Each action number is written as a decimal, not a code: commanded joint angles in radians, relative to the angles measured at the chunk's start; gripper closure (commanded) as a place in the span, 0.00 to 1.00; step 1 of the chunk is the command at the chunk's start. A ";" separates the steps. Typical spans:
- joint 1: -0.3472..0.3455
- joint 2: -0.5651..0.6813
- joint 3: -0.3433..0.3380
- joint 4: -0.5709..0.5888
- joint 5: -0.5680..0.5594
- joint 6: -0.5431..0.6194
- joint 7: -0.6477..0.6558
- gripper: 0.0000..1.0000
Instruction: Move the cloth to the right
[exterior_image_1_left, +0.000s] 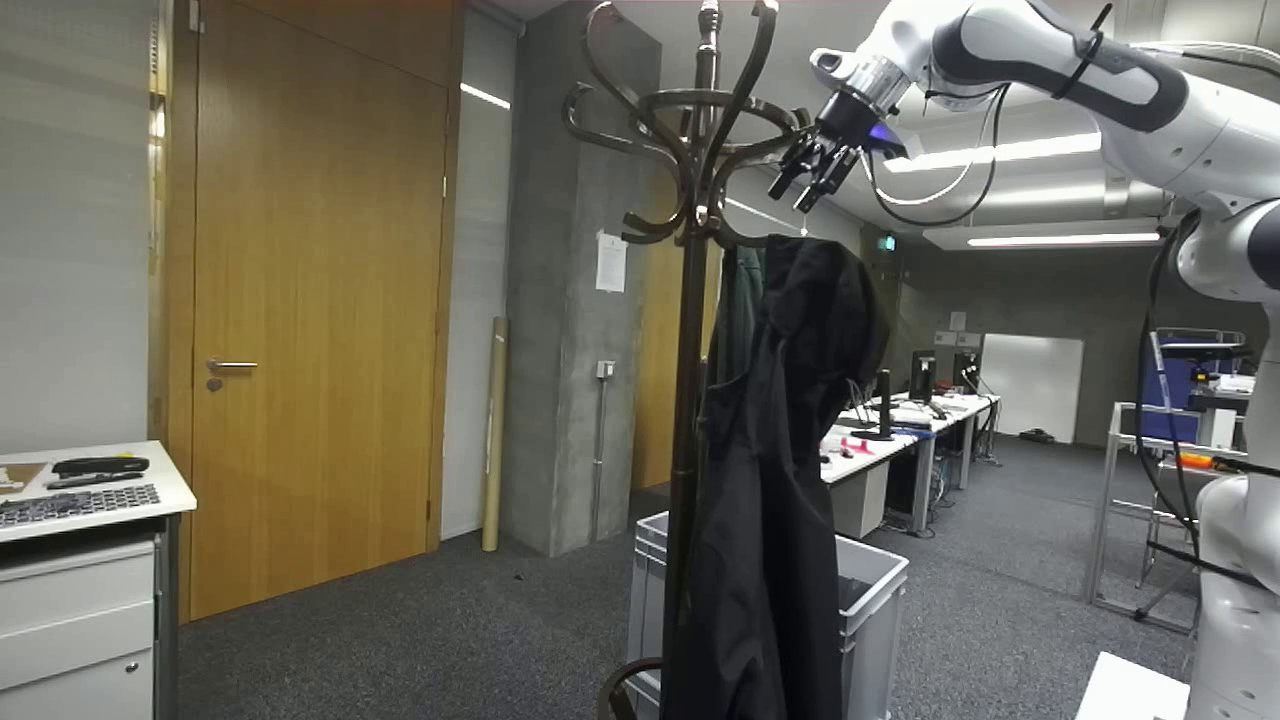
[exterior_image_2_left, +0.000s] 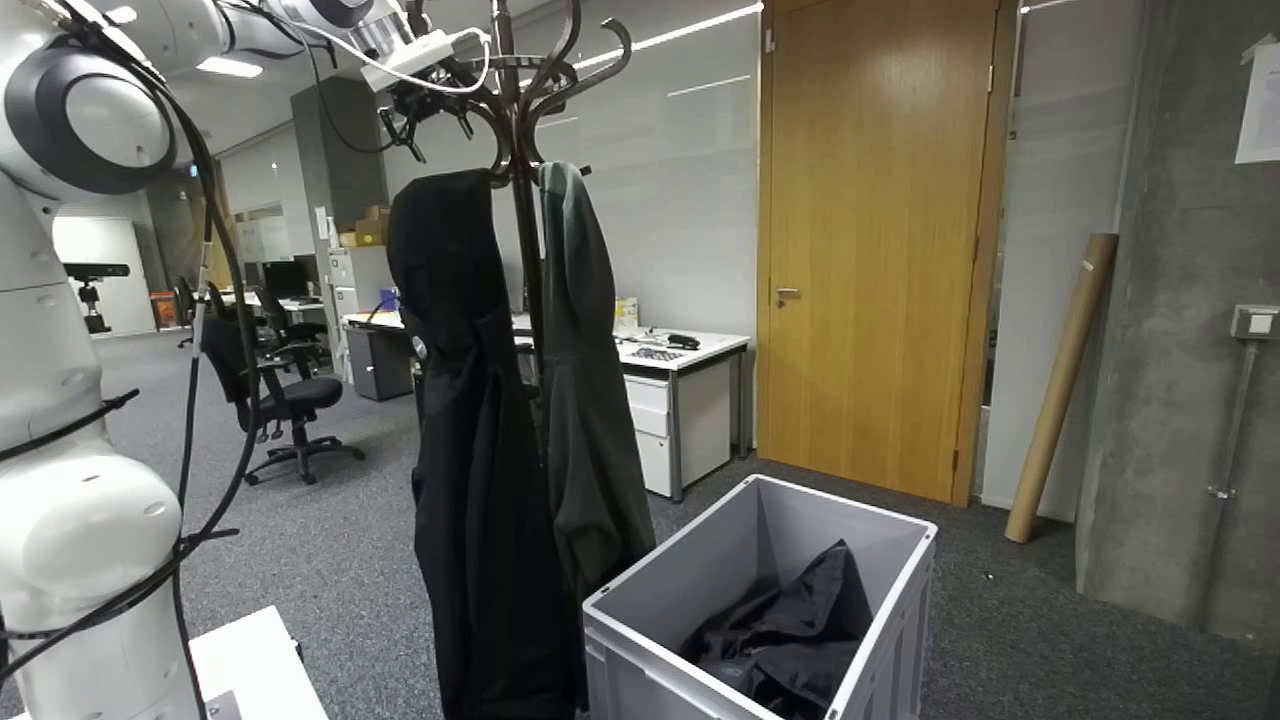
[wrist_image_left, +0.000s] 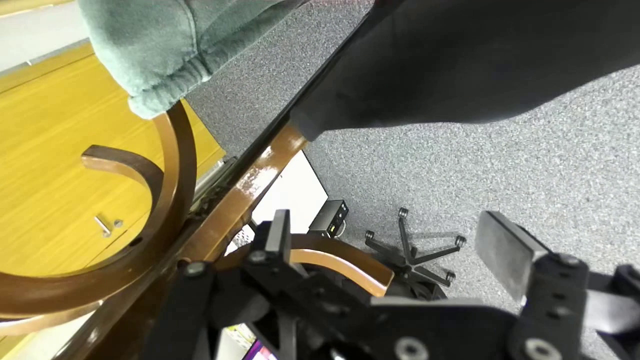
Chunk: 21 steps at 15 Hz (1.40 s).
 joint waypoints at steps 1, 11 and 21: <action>0.008 -0.029 0.021 0.013 -0.042 -0.044 0.095 0.00; 0.008 -0.073 0.196 0.082 -0.273 -0.515 0.617 0.00; 0.007 -0.062 0.336 0.229 -0.234 -0.733 1.291 0.00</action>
